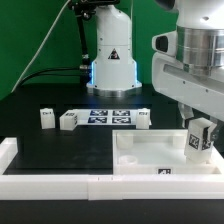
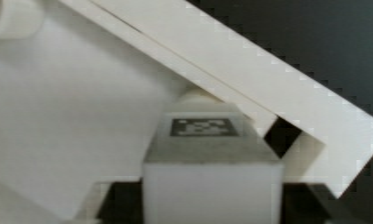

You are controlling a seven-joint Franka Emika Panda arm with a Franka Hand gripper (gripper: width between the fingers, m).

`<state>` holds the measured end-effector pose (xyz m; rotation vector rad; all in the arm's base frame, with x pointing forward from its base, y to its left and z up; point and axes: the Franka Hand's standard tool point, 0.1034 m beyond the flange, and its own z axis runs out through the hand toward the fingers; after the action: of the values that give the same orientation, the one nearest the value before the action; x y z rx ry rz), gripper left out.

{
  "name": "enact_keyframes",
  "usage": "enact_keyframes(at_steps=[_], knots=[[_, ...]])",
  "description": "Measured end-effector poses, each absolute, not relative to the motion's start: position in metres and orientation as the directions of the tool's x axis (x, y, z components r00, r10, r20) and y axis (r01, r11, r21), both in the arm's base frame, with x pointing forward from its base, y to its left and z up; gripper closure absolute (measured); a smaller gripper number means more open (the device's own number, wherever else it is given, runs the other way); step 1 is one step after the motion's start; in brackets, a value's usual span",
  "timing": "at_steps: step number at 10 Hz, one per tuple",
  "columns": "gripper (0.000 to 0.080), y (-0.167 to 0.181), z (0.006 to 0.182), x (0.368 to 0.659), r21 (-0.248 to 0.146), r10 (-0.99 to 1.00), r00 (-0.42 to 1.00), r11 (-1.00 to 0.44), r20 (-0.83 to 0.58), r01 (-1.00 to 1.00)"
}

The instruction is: Assemble one leg

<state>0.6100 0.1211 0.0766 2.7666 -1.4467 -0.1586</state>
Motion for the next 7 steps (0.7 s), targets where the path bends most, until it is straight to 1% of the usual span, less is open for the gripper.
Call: enact_keyframes(at_steps=[1, 2, 3, 4, 5, 7], knots=[[0.0326, 0.1212, 0.0766, 0.6100, 0.057, -0.795, 0.601, -0.606, -0.085, -0.793], [0.0184, 0.1221, 0.0768, 0.6102, 0.054, -0.781, 0.619, -0.624, -0.086, -0.780], [0.0184, 0.1226, 0.0769, 0.6101, 0.046, -0.708, 0.701, -0.706, -0.088, -0.707], [0.0157, 0.1241, 0.0770, 0.6099, 0.030, -0.579, 0.810, -0.815, -0.095, -0.579], [0.0157, 0.1251, 0.0772, 0.6099, 0.015, -0.453, 0.886, -0.891, -0.098, -0.454], [0.0150, 0.1285, 0.0778, 0.6101, -0.014, -0.207, 0.973, -0.978, -0.098, -0.210]])
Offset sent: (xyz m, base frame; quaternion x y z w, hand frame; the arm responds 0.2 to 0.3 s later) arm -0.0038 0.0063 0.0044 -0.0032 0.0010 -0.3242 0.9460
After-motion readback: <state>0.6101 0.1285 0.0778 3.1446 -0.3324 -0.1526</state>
